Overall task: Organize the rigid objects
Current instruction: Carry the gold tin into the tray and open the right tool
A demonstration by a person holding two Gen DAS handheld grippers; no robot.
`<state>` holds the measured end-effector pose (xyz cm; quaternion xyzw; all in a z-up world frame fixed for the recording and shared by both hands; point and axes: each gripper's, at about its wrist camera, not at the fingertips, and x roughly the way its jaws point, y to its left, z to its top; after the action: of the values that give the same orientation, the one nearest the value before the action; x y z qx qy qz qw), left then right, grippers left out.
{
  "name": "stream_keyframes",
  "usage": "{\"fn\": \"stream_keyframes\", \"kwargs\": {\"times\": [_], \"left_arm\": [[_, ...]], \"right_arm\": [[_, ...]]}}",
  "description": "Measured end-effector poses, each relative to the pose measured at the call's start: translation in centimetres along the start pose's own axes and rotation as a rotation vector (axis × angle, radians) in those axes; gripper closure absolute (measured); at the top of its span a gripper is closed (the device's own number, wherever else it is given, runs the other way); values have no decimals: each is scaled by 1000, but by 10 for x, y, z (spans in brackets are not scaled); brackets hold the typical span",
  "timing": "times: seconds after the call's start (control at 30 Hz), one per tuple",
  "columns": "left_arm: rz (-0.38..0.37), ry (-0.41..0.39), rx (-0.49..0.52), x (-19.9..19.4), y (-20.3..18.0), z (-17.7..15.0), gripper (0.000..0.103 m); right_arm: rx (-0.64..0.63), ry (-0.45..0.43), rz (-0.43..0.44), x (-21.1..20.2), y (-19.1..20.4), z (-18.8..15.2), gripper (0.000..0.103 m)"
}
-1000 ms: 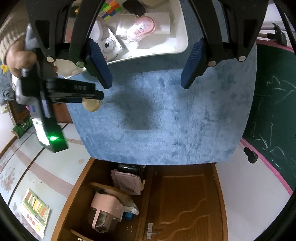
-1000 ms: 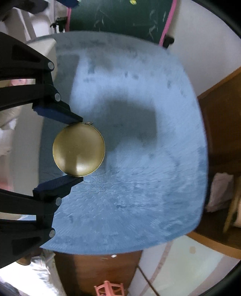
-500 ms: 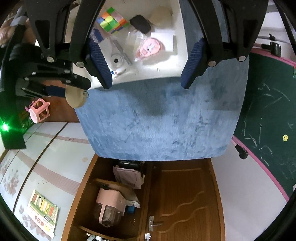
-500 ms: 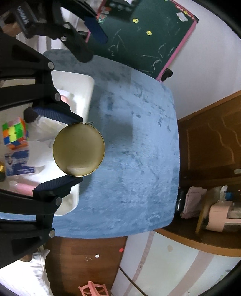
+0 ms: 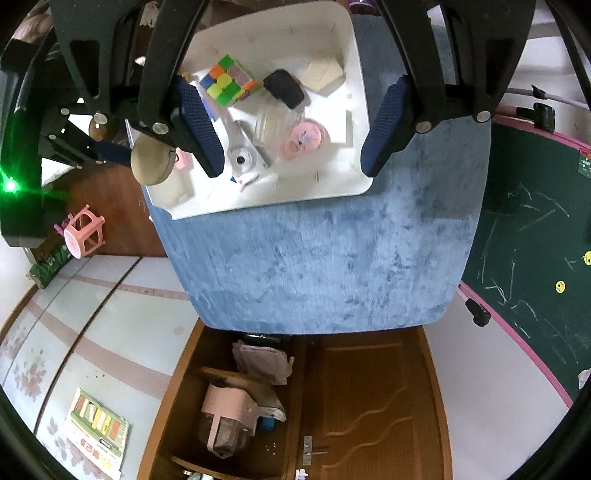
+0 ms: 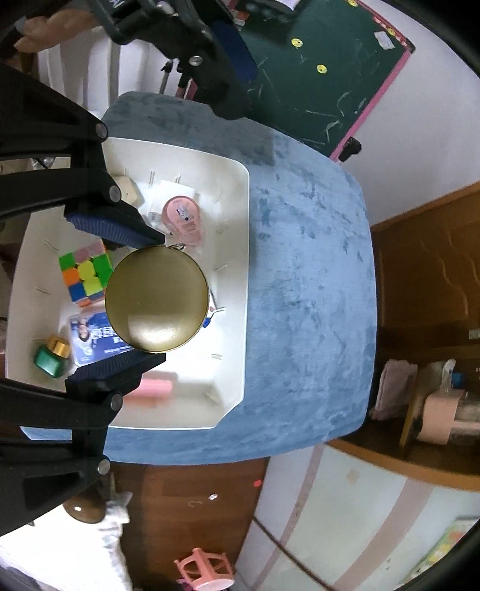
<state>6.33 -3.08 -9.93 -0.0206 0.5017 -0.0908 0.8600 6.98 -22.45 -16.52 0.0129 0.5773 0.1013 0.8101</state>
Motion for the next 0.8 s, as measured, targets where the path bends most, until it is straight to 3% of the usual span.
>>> {"fn": "stream_keyframes", "kwargs": {"times": [0.23, 0.33, 0.8], "left_arm": [[32, 36, -6, -4, 4, -14, 24], [46, 41, 9, -7, 3, -17, 24], [76, -22, 37, -38, 4, -23, 24]], "right_arm": [[47, 0, -19, -7, 4, -17, 46], [69, -35, -25, -18, 4, -21, 34], [42, -177, -96, -65, 29, -28, 34]]}}
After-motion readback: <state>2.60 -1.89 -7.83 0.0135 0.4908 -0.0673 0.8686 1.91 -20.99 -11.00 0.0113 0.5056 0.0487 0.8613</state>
